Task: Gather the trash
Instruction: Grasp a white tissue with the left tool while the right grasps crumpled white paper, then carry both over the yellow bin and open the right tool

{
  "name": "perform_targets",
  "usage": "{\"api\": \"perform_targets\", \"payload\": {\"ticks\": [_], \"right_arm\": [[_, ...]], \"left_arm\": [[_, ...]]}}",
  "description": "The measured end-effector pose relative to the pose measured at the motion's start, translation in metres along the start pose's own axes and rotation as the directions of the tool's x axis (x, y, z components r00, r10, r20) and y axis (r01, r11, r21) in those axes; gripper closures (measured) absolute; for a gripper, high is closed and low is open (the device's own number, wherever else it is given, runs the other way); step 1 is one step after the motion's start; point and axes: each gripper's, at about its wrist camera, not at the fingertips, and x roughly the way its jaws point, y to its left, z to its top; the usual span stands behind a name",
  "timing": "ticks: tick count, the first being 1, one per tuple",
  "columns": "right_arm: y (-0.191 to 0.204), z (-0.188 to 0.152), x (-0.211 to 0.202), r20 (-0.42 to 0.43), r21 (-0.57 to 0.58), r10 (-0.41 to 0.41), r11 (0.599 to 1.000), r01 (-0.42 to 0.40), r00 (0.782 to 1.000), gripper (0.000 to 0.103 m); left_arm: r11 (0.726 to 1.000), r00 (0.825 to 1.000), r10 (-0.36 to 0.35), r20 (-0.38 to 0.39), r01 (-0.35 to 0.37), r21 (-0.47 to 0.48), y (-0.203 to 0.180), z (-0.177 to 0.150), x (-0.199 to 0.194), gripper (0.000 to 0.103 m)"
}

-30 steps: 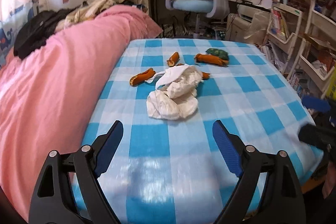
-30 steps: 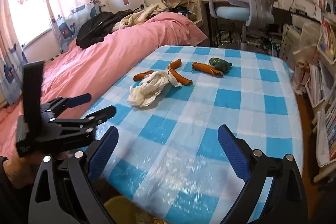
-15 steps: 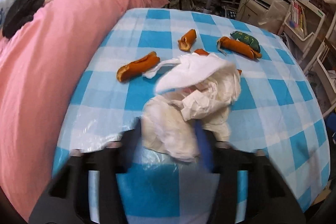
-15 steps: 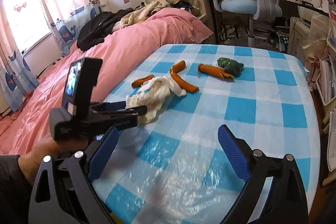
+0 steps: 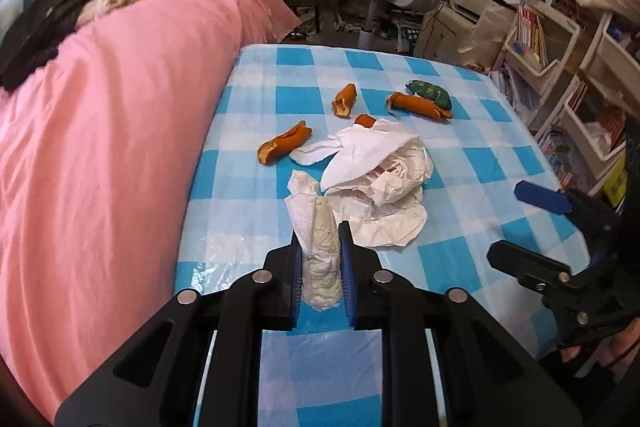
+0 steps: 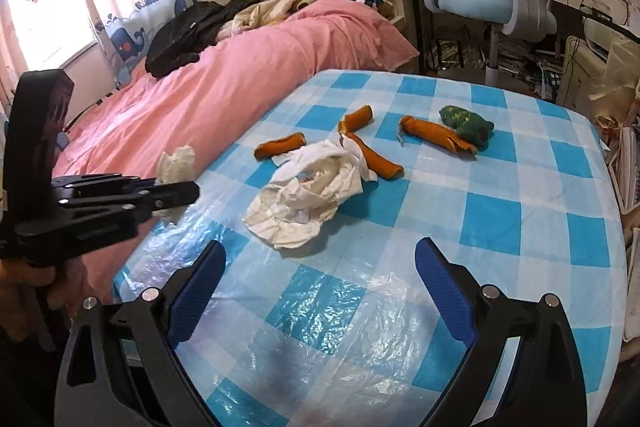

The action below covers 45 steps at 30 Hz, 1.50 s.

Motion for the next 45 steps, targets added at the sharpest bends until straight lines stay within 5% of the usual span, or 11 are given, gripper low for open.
{"api": "perform_targets", "payload": {"ticks": [3, 8, 18, 20, 23, 33, 37, 42, 45], "right_arm": [[0.002, 0.003, 0.004, 0.006, -0.005, 0.015, 1.000, -0.015, 1.000, 0.013], [0.020, 0.009, 0.027, -0.020, -0.077, 0.071, 0.994, -0.073, 0.997, 0.038], [0.035, 0.023, 0.077, -0.038, -0.203, -0.032, 0.979, 0.024, 0.999, 0.046], [0.031, 0.024, 0.084, -0.057, -0.210, -0.053, 0.977, 0.040, 0.997, 0.067], [0.024, 0.027, 0.084, -0.065, -0.193, -0.065, 0.980, 0.051, 0.996, 0.084], [0.017, 0.032, 0.028, 0.025, -0.060, 0.104, 0.993, -0.102, 0.994, 0.088], [0.012, 0.027, 0.010, 0.029, -0.048, 0.101, 0.994, -0.100, 0.994, 0.089], [0.020, 0.007, 0.008, -0.064, -0.121, 0.077, 0.989, -0.084, 0.995, 0.088], [0.028, -0.002, 0.017, -0.114, -0.140, 0.083, 0.985, -0.099, 0.990, 0.080]], "left_arm": [[0.999, 0.999, -0.017, 0.043, 0.018, -0.036, 0.006, 0.005, -0.011, 0.087], [0.997, 0.996, -0.013, 0.090, 0.020, -0.077, 0.010, 0.011, -0.019, 0.087], [0.999, 0.991, -0.019, 0.134, 0.026, -0.044, 0.006, 0.019, -0.035, 0.087], [0.999, 0.990, -0.022, 0.138, 0.028, -0.042, 0.006, 0.020, -0.038, 0.087], [0.999, 0.990, -0.016, 0.140, 0.022, -0.040, 0.008, 0.019, -0.040, 0.087], [0.998, 0.988, -0.012, 0.152, 0.022, -0.064, 0.015, 0.017, -0.047, 0.087], [0.998, 0.988, -0.012, 0.153, 0.022, -0.064, 0.015, 0.016, -0.048, 0.087], [0.998, 0.989, -0.015, 0.146, 0.025, -0.065, 0.014, 0.012, -0.049, 0.087], [0.998, 0.989, -0.019, 0.146, 0.028, -0.061, 0.013, 0.010, -0.051, 0.087]]}}
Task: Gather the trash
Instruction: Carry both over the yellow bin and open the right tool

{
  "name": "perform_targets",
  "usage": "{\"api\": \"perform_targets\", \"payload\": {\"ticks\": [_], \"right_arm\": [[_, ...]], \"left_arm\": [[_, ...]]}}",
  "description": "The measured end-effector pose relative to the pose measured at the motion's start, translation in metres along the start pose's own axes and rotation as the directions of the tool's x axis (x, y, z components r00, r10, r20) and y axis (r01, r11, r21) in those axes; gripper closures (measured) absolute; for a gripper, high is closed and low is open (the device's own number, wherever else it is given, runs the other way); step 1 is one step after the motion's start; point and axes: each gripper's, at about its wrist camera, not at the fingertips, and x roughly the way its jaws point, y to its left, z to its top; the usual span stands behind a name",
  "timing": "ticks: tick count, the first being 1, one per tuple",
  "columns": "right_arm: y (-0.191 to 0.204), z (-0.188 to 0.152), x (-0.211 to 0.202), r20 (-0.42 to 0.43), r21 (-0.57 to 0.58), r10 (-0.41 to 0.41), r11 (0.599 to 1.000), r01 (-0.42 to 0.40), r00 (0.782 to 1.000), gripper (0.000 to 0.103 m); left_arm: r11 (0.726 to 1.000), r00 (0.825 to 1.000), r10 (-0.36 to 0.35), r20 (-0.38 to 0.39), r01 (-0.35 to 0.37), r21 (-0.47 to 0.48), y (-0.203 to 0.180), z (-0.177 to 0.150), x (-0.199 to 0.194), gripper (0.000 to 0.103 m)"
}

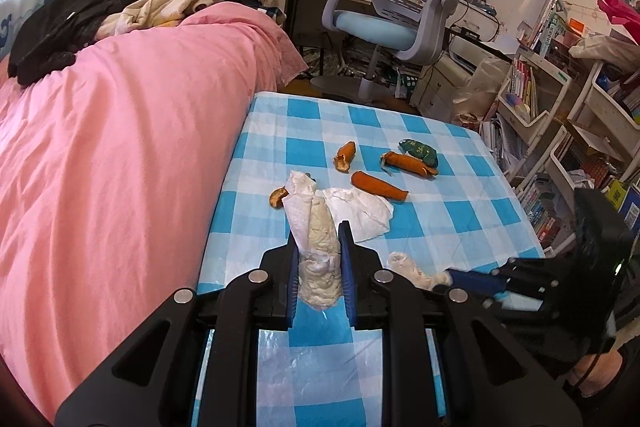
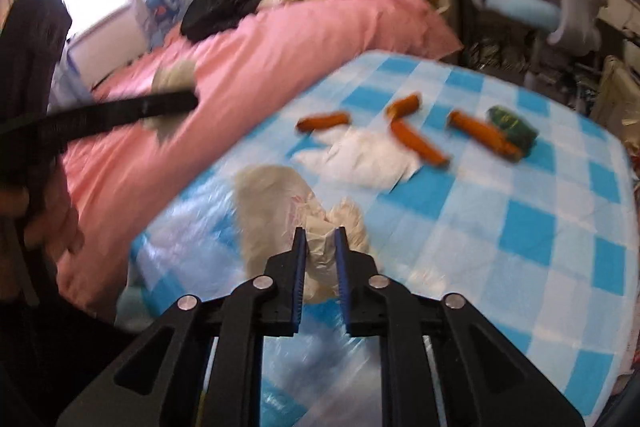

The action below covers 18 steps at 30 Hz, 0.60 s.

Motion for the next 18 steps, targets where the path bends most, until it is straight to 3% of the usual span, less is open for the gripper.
{"api": "perform_targets", "payload": {"ticks": [2, 10, 14, 16, 18], "right_arm": [[0.004, -0.001, 0.005, -0.003, 0.001, -0.011, 1.000, 0.011, 1.000, 0.041], [0.003, -0.013, 0.030, -0.051, 0.026, -0.031, 0.999, 0.033, 0.998, 0.036], [0.004, -0.015, 0.038, -0.061, 0.024, -0.029, 0.999, 0.030, 0.998, 0.075], [0.007, -0.014, 0.034, -0.051, 0.012, -0.024, 1.000, 0.024, 0.998, 0.083], [0.009, -0.014, 0.021, -0.024, 0.013, -0.013, 1.000, 0.013, 1.000, 0.085]], "left_arm": [[1.000, 1.000, -0.001, -0.002, 0.001, 0.000, 0.001, -0.002, -0.001, 0.087], [1.000, 1.000, -0.008, 0.004, 0.008, -0.007, 0.000, -0.004, -0.003, 0.087], [1.000, 1.000, -0.012, 0.000, 0.012, -0.004, 0.001, -0.004, -0.003, 0.087], [1.000, 1.000, -0.013, -0.002, 0.013, -0.004, 0.001, -0.005, -0.003, 0.087], [1.000, 1.000, -0.013, 0.000, 0.013, -0.003, 0.001, -0.004, -0.003, 0.087]]}}
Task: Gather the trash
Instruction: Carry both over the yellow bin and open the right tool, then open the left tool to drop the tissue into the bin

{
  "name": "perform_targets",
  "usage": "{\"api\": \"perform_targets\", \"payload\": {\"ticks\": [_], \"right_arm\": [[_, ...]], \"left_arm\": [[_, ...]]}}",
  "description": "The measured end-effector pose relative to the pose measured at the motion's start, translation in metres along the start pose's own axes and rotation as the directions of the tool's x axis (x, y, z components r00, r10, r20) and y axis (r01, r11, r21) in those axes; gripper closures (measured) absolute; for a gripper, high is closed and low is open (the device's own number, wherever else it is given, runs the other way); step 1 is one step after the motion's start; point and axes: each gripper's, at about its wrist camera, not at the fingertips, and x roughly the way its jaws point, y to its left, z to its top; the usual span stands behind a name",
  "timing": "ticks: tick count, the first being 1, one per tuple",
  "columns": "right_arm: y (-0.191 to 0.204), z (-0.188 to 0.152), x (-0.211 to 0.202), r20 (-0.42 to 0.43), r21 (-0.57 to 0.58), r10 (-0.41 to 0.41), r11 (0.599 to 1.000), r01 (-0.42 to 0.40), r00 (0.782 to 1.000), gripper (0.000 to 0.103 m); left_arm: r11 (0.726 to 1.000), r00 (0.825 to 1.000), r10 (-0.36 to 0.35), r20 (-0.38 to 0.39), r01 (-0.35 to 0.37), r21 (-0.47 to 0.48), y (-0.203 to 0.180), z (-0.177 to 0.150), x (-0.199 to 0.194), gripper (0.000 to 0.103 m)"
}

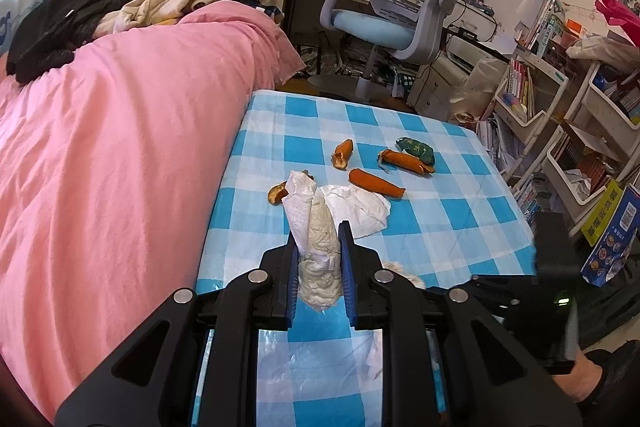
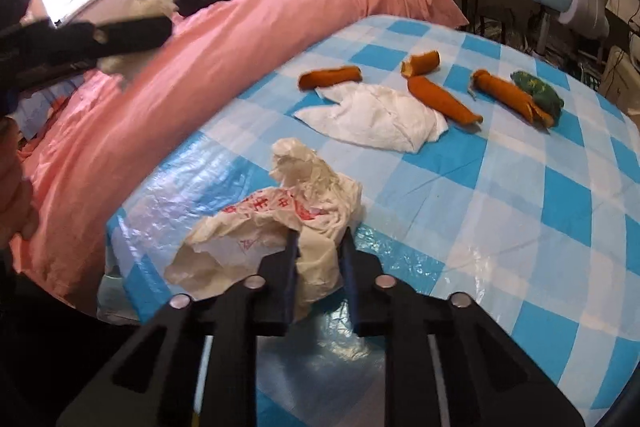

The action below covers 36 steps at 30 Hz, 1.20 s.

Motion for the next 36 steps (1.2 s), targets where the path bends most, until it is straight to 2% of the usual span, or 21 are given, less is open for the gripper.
{"api": "perform_targets", "payload": {"ticks": [4, 7, 11, 14, 21, 22, 24, 26, 27, 30, 32, 36], "right_arm": [[0.004, -0.003, -0.030, 0.057, 0.013, 0.024, 1.000, -0.025, 0.998, 0.085], [0.012, -0.016, -0.060, 0.105, 0.016, 0.074, 0.997, -0.076, 0.992, 0.084], [0.022, -0.039, -0.090, 0.113, 0.002, 0.122, 0.992, -0.123, 0.986, 0.084], [0.030, -0.057, -0.103, 0.088, -0.014, 0.165, 0.986, -0.164, 0.982, 0.084], [0.069, -0.106, -0.099, -0.083, -0.122, 0.213, 0.967, -0.222, 0.973, 0.083], [0.073, -0.111, -0.098, -0.103, -0.131, 0.211, 0.966, -0.224, 0.972, 0.082], [0.079, -0.122, -0.093, -0.146, -0.143, 0.197, 0.965, -0.217, 0.969, 0.073], [0.079, -0.130, -0.091, -0.178, -0.130, 0.197, 0.966, -0.221, 0.964, 0.051], [0.079, -0.133, -0.092, -0.175, -0.125, 0.189, 0.969, -0.212, 0.966, 0.050], [0.071, -0.136, -0.103, -0.124, -0.080, 0.169, 0.981, -0.179, 0.978, 0.046], [0.061, -0.134, -0.112, -0.065, -0.032, 0.147, 0.988, -0.149, 0.987, 0.039], [0.041, -0.132, -0.130, 0.044, 0.070, 0.075, 0.995, -0.078, 0.996, 0.034]], "left_arm": [[1.000, 1.000, -0.013, 0.009, 0.013, 0.000, 0.000, 0.000, -0.001, 0.087], [0.999, 0.999, -0.036, 0.030, 0.036, 0.019, -0.003, -0.003, -0.004, 0.087], [0.996, 0.995, -0.077, 0.057, 0.074, 0.047, -0.010, -0.011, -0.011, 0.087], [0.994, 0.993, -0.097, 0.064, 0.092, 0.065, -0.016, -0.019, -0.018, 0.087], [0.990, 0.992, -0.117, 0.054, 0.113, 0.084, -0.029, -0.059, -0.043, 0.087], [0.990, 0.992, -0.119, 0.049, 0.115, 0.083, -0.030, -0.063, -0.045, 0.087], [0.989, 0.992, -0.126, 0.029, 0.123, 0.080, -0.032, -0.079, -0.052, 0.087], [0.988, 0.992, -0.127, 0.008, 0.126, 0.085, -0.036, -0.092, -0.056, 0.087], [0.988, 0.992, -0.129, -0.004, 0.129, 0.087, -0.038, -0.100, -0.058, 0.087], [0.986, 0.989, -0.132, -0.060, 0.138, 0.098, -0.048, -0.127, -0.063, 0.087], [0.984, 0.986, -0.136, -0.095, 0.146, 0.104, -0.055, -0.143, -0.065, 0.087], [0.978, 0.974, -0.134, -0.184, 0.159, 0.132, -0.072, -0.179, -0.066, 0.087]]}}
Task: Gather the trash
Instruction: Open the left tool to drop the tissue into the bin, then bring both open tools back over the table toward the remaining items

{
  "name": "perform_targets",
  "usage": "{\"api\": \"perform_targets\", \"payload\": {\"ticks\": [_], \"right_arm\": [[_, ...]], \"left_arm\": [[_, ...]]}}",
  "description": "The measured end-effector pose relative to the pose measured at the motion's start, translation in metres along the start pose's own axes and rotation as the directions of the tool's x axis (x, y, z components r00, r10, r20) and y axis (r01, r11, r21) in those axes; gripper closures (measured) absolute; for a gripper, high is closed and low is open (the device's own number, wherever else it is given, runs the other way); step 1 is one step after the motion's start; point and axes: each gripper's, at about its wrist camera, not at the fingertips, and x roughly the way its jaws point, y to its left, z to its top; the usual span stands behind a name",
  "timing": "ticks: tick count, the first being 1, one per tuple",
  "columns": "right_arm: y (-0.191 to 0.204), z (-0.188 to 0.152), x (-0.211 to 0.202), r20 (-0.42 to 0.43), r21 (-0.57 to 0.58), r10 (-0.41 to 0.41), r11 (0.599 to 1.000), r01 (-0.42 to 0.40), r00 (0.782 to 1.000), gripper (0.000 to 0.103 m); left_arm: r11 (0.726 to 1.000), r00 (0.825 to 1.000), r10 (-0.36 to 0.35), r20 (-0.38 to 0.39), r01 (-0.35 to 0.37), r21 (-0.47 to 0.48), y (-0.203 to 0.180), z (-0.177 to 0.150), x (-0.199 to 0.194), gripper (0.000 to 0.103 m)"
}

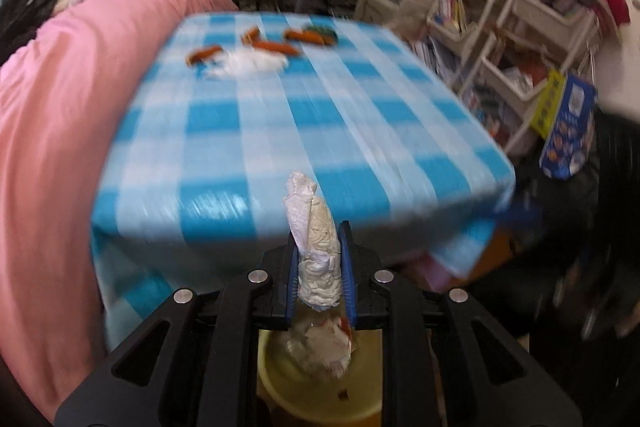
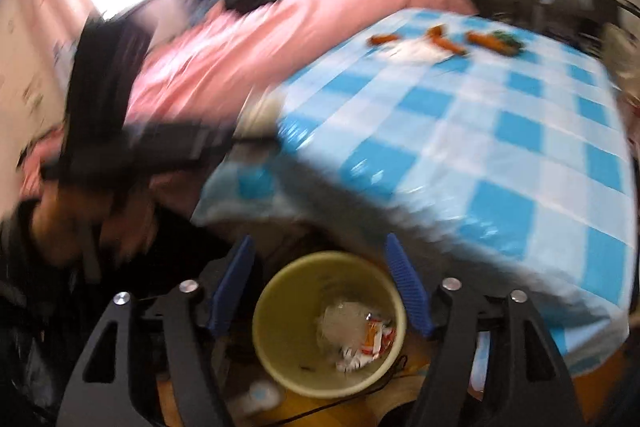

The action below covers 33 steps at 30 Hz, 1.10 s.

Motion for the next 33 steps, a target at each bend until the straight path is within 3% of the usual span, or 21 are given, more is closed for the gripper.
{"api": "perform_targets", "payload": {"ticks": [4, 8, 9, 12, 15, 19, 22, 27, 33], "right_arm": [[-0.008, 0.003, -0.009, 0.068, 0.046, -0.054, 0.998, 0.051, 0.996, 0.032], [-0.013, 0.006, -0.012, 0.103, 0.069, -0.082, 0.995, 0.075, 0.991, 0.030], [-0.013, 0.006, -0.012, 0.107, 0.070, -0.091, 0.994, 0.084, 0.990, 0.030], [-0.013, 0.005, -0.012, 0.119, 0.067, -0.124, 0.991, 0.117, 0.985, 0.027], [-0.014, 0.004, -0.015, 0.140, 0.074, -0.156, 0.986, 0.147, 0.978, 0.024], [-0.022, 0.006, -0.022, 0.180, 0.118, -0.207, 0.975, 0.187, 0.962, 0.020], [-0.028, 0.006, -0.026, 0.202, 0.157, -0.249, 0.963, 0.219, 0.947, 0.016], [-0.035, 0.007, -0.029, 0.221, 0.198, -0.302, 0.945, 0.261, 0.927, 0.014], [-0.034, 0.008, -0.026, 0.221, 0.190, -0.319, 0.941, 0.280, 0.922, 0.013]], "left_arm": [[0.999, 0.993, -0.028, -0.115, 0.030, 0.015, -0.015, -0.026, 0.012, 0.084], [0.998, 0.982, -0.023, -0.188, 0.032, 0.049, -0.026, -0.041, 0.020, 0.059], [0.998, 0.983, -0.007, -0.181, 0.018, 0.059, -0.028, -0.042, 0.019, 0.049], [0.997, 0.990, 0.045, -0.131, -0.036, 0.073, -0.028, -0.039, 0.014, 0.033], [0.992, 0.992, 0.111, -0.058, -0.107, 0.063, -0.022, -0.029, 0.006, 0.025], [0.982, 0.980, 0.187, 0.061, -0.189, 0.025, -0.013, -0.013, -0.008, 0.020], [0.973, 0.968, 0.229, 0.105, -0.228, -0.027, -0.003, -0.005, -0.013, 0.018], [0.962, 0.954, 0.268, 0.131, -0.257, -0.092, 0.009, 0.004, -0.015, 0.016], [0.953, 0.946, 0.291, 0.144, -0.274, -0.128, 0.016, 0.007, -0.014, 0.015]]}}
